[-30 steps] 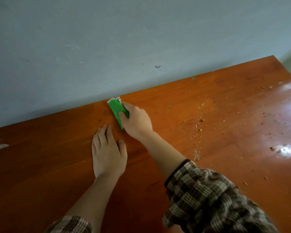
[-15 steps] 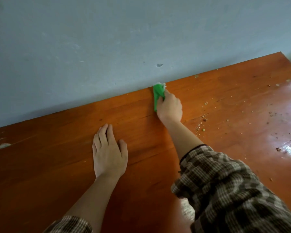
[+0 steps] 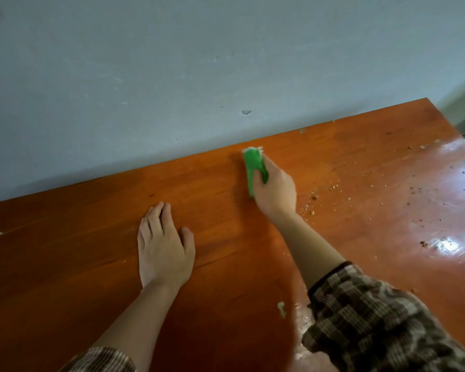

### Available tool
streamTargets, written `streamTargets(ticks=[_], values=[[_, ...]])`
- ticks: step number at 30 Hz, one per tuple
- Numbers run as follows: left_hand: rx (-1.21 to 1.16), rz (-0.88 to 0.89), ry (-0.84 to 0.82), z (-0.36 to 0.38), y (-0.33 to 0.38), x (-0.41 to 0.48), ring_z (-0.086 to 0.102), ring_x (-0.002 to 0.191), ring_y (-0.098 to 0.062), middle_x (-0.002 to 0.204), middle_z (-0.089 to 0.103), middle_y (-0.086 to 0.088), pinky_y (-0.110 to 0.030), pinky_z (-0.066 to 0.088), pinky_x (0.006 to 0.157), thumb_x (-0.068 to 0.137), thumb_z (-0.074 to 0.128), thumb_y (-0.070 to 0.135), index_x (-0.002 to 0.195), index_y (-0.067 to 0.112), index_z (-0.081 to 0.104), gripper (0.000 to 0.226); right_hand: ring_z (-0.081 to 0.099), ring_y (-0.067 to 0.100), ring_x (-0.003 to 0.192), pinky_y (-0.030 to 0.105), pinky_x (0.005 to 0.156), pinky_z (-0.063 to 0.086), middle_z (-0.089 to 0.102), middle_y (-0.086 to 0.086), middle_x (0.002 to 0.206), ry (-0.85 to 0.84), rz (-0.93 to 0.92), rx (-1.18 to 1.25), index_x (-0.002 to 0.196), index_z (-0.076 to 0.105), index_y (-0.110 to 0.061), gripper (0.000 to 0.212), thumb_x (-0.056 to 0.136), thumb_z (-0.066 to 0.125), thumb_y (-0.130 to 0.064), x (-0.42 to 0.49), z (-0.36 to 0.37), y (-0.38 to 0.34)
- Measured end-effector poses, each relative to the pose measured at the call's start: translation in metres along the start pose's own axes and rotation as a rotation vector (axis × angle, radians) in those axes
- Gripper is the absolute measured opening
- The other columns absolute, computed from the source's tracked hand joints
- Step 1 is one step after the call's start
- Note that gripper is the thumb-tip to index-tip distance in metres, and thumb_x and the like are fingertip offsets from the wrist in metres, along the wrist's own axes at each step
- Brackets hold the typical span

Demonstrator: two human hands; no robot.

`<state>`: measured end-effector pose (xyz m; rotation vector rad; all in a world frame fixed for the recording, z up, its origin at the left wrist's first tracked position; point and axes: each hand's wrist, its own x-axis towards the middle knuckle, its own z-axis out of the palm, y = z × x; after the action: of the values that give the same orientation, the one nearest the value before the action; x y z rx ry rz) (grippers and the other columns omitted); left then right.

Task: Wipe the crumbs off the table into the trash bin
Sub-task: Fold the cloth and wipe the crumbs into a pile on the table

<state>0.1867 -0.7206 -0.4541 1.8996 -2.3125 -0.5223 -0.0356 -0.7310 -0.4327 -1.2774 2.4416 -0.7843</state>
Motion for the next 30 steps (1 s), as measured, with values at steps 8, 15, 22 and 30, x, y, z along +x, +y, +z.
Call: streamTargets(ticks=[8, 15, 22, 30], values=[[-0.008, 0.000, 0.031, 0.002, -0.001, 0.000, 0.027, 0.137, -0.028, 0.147, 0.033, -0.010, -0.046, 0.029, 0.111, 0.094, 0.043, 0.032, 0.144, 0.007, 0.033, 0.057, 0.062, 0.020, 0.071, 0.027, 0.053, 0.046, 0.065, 0.004, 0.092, -0.075, -0.159, -0.252, 0.144, 0.031, -0.021, 0.050, 0.096, 0.042, -0.028, -0.026, 0.024, -0.021], [0.006, 0.014, 0.010, 0.001, -0.001, -0.002, 0.024, 0.138, -0.029, 0.150, 0.030, -0.011, -0.047, 0.028, 0.112, 0.095, 0.039, 0.034, 0.146, 0.007, 0.031, 0.058, 0.063, 0.032, 0.084, 0.035, 0.062, 0.048, 0.067, 0.012, 0.097, 0.098, 0.277, -0.336, 0.146, 0.029, -0.021, 0.051, 0.095, 0.039, -0.024, -0.051, -0.047, 0.075], [0.025, 0.046, -0.036, 0.002, -0.002, -0.001, 0.020, 0.141, -0.033, 0.152, 0.025, -0.015, -0.049, 0.023, 0.115, 0.097, 0.037, 0.034, 0.146, 0.003, 0.028, 0.058, 0.063, 0.037, 0.094, 0.041, 0.074, 0.049, 0.068, 0.017, 0.104, 0.168, 0.448, -0.427, 0.143, 0.035, -0.021, 0.047, 0.097, 0.036, -0.026, -0.071, -0.104, 0.117], [0.016, 0.118, -0.088, 0.004, 0.020, -0.062, 0.015, 0.142, -0.031, 0.154, 0.018, -0.015, -0.046, 0.015, 0.117, 0.095, 0.043, 0.030, 0.148, 0.003, 0.021, 0.064, 0.063, 0.022, 0.062, 0.037, 0.054, 0.055, 0.065, 0.006, 0.087, -0.052, 0.018, -0.217, 0.144, 0.026, -0.025, 0.047, 0.099, 0.033, -0.037, -0.128, -0.034, 0.025]])
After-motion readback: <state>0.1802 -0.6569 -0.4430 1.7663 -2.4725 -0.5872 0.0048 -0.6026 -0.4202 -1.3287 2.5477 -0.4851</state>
